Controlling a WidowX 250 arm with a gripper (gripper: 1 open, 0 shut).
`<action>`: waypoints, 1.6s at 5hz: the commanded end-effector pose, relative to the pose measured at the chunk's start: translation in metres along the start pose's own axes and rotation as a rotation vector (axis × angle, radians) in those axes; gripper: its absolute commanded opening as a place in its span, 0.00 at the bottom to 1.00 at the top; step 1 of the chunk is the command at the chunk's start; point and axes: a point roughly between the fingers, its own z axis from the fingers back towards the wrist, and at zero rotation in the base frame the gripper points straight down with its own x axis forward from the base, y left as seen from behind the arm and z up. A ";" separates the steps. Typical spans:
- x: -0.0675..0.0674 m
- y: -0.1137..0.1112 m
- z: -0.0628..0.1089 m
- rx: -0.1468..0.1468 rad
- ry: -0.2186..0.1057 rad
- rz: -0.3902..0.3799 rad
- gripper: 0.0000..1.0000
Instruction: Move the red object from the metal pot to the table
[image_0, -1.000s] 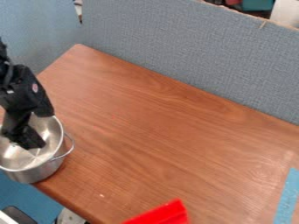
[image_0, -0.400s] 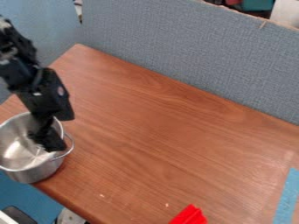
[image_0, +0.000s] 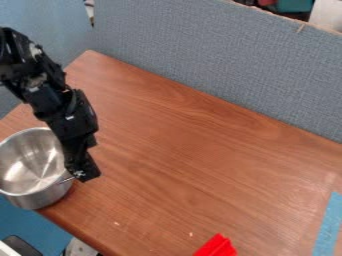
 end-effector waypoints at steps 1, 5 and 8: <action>0.003 -0.014 -0.001 0.025 -0.023 0.246 1.00; 0.004 0.002 -0.041 0.133 -0.067 0.760 1.00; -0.005 0.038 -0.062 0.047 -0.023 0.423 1.00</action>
